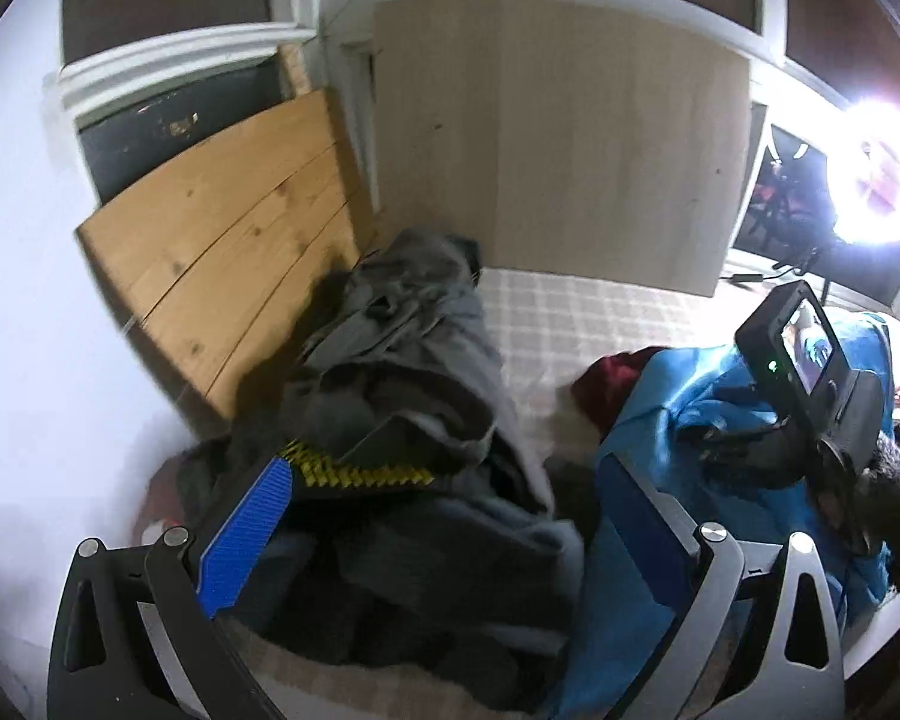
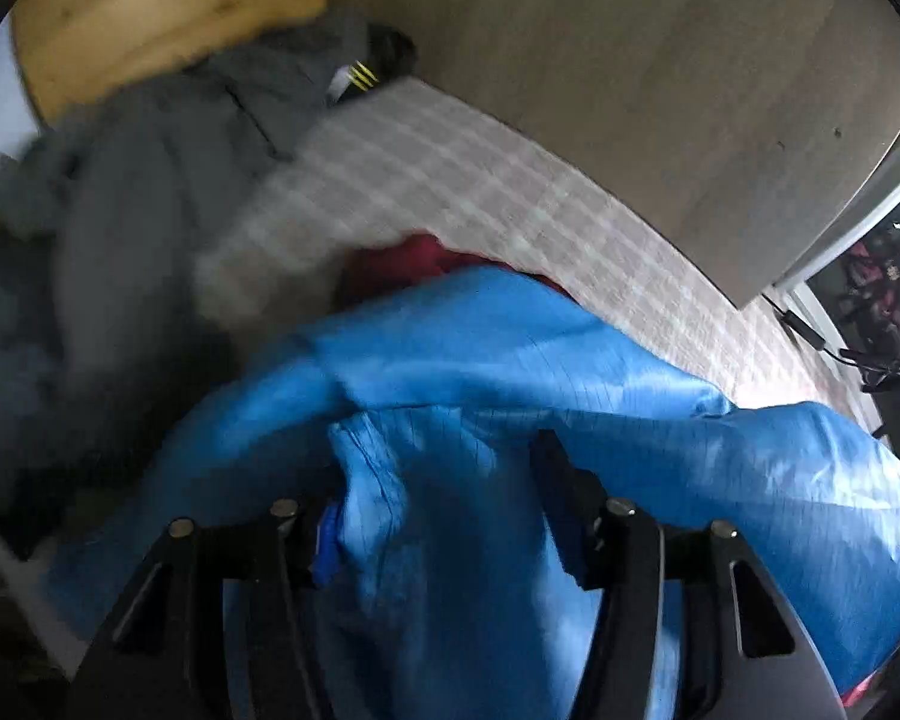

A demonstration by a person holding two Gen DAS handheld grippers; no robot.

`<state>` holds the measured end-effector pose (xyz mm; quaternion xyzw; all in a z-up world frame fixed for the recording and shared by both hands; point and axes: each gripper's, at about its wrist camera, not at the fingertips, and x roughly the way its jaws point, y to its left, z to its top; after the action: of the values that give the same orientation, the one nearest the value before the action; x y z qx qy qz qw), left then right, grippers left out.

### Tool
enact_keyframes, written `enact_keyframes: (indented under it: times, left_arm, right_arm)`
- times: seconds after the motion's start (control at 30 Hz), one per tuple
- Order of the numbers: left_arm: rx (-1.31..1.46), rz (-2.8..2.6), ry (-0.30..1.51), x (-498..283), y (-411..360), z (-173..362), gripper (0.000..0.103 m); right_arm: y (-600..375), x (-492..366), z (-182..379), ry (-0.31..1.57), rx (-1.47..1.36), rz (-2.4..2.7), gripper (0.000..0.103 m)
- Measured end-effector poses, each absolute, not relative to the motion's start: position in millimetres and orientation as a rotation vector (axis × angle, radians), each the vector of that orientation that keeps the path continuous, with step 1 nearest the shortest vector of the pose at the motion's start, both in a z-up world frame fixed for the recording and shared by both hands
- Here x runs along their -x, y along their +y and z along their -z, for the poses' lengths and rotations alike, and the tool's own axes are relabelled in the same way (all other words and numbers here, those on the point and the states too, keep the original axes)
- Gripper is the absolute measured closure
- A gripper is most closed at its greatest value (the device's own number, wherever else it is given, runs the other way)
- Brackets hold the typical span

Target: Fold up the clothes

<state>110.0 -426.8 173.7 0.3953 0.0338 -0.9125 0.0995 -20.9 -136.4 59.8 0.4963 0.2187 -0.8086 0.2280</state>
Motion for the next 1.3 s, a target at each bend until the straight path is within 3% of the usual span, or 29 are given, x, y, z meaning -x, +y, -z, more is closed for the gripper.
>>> enact_keyframes:
  times: [0.1, 0.2, 0.27, 0.43, 0.47, 0.5, 0.57, 0.63, 0.67, 0.7, 0.73, 0.77, 0.87, 0.93, 1.0, 1.07, 1.1, 1.17, 1.23, 1.3]
  left_arm:
    - [-1.152, 2.683, 0.110, -114.8, -433.3, -175.0, 0.001]
    - [-1.145, 2.690, 0.147, -112.7, -436.5, -175.9, 0.001]
    - [-1.158, 2.717, 0.178, -105.9, -432.7, -174.6, 0.001]
    - [-1.296, 2.834, 0.163, -62.4, -390.5, -149.0, 0.001]
    - [-1.343, 2.860, 0.152, -49.5, -377.4, -138.7, 0.001]
    - [-1.408, 2.862, 0.141, -36.6, -364.2, -124.2, 0.001]
    - [-1.554, 2.844, 0.120, -10.8, -337.7, -91.8, 0.001]
    - [-1.680, 2.813, 0.092, 11.6, -314.6, -61.8, 0.003]
    - [-1.718, 2.790, 0.060, 18.9, -305.4, -47.6, 0.006]
    - [-1.748, 2.766, 0.017, 24.6, -296.2, -32.8, 0.027]
    - [-1.782, 2.751, 0.020, 26.9, -291.3, -23.3, 0.062]
    - [-1.819, 2.738, 0.044, 28.0, -288.1, -15.9, 0.073]
    - [-1.761, 2.803, 0.072, 13.7, -269.9, -28.6, 0.081]
    - [-1.743, 2.935, -0.026, -4.9, -229.7, -48.4, 0.081]
    - [-1.867, 3.070, 0.005, -24.4, -179.5, -60.1, 0.078]
    - [-1.989, 3.162, -0.025, -42.8, -134.2, -63.7, 0.068]
    - [-2.050, 3.190, -0.086, -53.9, -110.3, -63.0, 0.058]
    - [-2.132, 3.187, -0.246, -72.5, -81.3, -60.2, 0.053]
    - [-2.097, 3.183, -0.333, -83.7, -82.5, -65.5, 0.051]
    - [-2.058, 3.167, -0.267, -83.4, -105.2, -74.8, 0.046]
  right_arm:
    - [-101.4, 19.9, -82.7, 0.374, -1.371, 2.204, 0.100]
    - [-51.7, 23.0, -108.3, 0.423, -1.363, 2.386, 0.100]
    - [-7.3, 37.0, -115.1, 0.407, -1.444, 2.488, 0.099]
    - [112.0, 42.1, -111.3, 0.106, -1.830, 2.432, 0.091]
    - [122.8, 32.4, -118.3, 0.039, -1.821, 2.427, 0.084]
    - [129.5, 19.6, -128.8, 0.021, -1.792, 2.447, 0.069]
    - [142.3, -6.5, -150.6, 0.006, -1.732, 2.494, 0.056]
    - [150.7, -31.3, -170.2, -0.013, -1.680, 2.537, 0.055]
    - [151.5, -42.8, -178.3, -0.026, -1.661, 2.556, 0.055]
    - [152.7, -52.5, -184.3, -0.027, -1.639, 2.579, 0.055]
    - [153.9, -61.9, -189.8, -0.025, -1.616, 2.603, 0.055]
    - [155.2, -71.3, -195.3, -0.024, -1.592, 2.627, 0.055]
    - [153.9, -94.1, -203.1, 0.016, -1.526, 2.697, 0.055]
    - [152.9, -94.3, -196.1, 0.046, -1.517, 2.714, 0.055]
    - [152.2, -93.3, -188.3, 0.074, -1.512, 2.727, 0.055]
    - [152.9, -86.6, -176.8, 0.073, -1.537, 2.723, 0.055]
    - [153.6, -81.1, -169.8, 0.059, -1.555, 2.708, 0.055]
    - [152.5, -72.6, -159.6, 0.032, -1.573, 2.685, 0.055]
    - [151.6, -70.2, -157.5, 0.027, -1.570, 2.677, 0.055]
    - [149.4, -69.7, -157.5, 0.023, -1.552, 2.677, 0.055]
